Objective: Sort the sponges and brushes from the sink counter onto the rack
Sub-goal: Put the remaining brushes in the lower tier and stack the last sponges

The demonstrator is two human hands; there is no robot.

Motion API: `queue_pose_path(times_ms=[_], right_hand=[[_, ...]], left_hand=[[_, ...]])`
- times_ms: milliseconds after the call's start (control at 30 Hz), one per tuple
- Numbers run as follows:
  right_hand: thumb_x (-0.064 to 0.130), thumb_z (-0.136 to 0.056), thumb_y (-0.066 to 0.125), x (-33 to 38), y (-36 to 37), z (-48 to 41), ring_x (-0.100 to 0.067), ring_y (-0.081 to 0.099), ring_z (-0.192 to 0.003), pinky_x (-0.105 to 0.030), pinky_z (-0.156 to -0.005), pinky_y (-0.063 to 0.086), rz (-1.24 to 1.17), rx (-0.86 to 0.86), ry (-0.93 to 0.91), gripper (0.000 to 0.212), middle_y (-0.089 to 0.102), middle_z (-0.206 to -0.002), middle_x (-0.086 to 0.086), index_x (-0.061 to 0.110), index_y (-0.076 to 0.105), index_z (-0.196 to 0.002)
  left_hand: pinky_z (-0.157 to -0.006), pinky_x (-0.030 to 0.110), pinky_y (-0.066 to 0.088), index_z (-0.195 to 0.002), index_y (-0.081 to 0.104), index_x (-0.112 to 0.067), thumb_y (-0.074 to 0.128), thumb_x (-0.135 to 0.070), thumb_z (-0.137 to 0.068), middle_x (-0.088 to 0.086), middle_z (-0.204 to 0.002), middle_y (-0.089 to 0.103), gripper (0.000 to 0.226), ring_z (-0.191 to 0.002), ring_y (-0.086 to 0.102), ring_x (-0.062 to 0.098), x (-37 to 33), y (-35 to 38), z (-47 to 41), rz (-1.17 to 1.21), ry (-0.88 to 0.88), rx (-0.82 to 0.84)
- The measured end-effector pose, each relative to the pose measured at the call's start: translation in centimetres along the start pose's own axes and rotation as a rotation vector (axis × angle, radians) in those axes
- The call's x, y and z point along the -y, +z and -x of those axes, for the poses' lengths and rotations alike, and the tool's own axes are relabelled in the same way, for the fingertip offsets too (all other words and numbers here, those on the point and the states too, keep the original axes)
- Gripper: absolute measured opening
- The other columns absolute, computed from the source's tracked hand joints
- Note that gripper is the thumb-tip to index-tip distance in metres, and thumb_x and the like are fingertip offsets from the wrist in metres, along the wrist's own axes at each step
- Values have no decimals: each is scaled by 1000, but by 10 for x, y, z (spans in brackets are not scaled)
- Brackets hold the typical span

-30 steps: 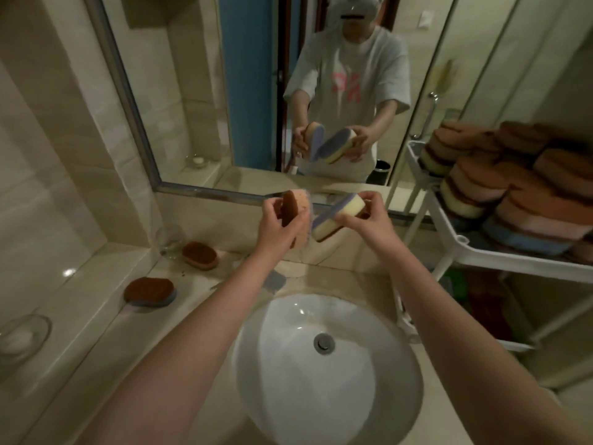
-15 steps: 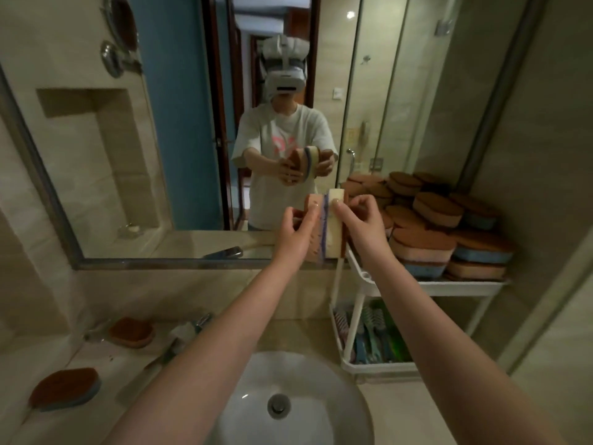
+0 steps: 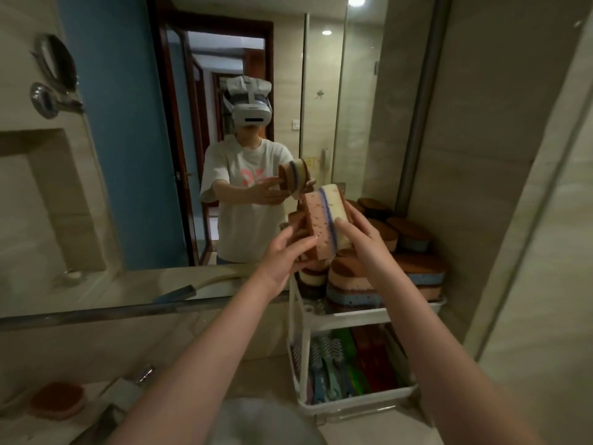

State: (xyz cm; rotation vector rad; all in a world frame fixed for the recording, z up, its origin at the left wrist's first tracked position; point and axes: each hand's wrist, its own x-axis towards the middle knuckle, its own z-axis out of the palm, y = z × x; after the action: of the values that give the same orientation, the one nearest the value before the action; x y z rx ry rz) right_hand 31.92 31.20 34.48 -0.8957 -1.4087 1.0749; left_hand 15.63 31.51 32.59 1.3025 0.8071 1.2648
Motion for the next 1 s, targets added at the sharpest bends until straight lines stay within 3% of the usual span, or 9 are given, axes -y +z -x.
queue_pose_path(times_ms=[100,200,300,467,600,733,867,1000], right_hand=[[25,-92,59,-4,-18,-5,-21,56,-118,-47,-96,51,-80,69,78,55,57,-130,3,38,38,-141],[26,-88,65,-5,-33,-13,-23,55,-117,-49,-93,53,-15,-61,65,52,53,-129,-2,31,43,-135],[43,-85,65,-11,-45,-28,-19,52,-110,-42,-91,52,520,-246,-42,56,48,-127,0,30,43,-134],[56,-84,52,-23,-35,-51,-30,52,-111,-43,-93,45,1212,-285,-100,56,53,-122,-8,25,48,-130],[61,-82,50,-31,-30,-56,-32,44,-119,-45,-98,35,1476,-275,-63,54,55,-122,-10,24,56,-121],[63,-85,45,-38,-32,-54,-33,37,-125,-48,-100,31,1568,-234,-34,56,50,-130,-10,22,60,-120],[50,-96,26,-39,-40,-54,-32,31,-133,-49,-106,24,1416,-142,8,53,44,-143,-7,23,52,-134],[38,-99,20,-41,-50,-53,-30,32,-134,-48,-109,21,1341,-143,1,50,44,-145,-3,25,49,-137]], left_hand=[[-83,35,55,-128,53,-20,61,-18,-88,4,-119,65,41,-109,62,20,6,11,-12,-53,36,-58],[-95,40,51,-129,52,-21,65,-20,-85,1,-122,62,46,-112,59,19,7,19,-23,-143,83,-147],[-93,30,48,-136,46,-18,66,-23,-85,-3,-118,54,56,-108,52,12,1,20,-31,-311,114,-325],[-87,29,47,-135,45,-20,68,-40,-81,5,-128,56,62,-113,55,20,6,11,-46,-543,9,-439],[-92,36,49,-130,50,-23,68,-51,-75,6,-128,53,65,-112,54,21,12,8,-57,-637,-32,-489],[-90,31,46,-130,50,-22,67,-54,-74,5,-132,50,66,-115,53,21,13,11,-67,-710,-72,-458],[-97,40,47,-129,50,-22,66,-60,-71,6,-131,52,72,-115,53,23,13,20,-79,-835,-112,-424],[-96,34,42,-133,48,-16,63,-65,-72,9,-135,46,80,-120,49,25,12,31,-86,-1055,-137,-367]])
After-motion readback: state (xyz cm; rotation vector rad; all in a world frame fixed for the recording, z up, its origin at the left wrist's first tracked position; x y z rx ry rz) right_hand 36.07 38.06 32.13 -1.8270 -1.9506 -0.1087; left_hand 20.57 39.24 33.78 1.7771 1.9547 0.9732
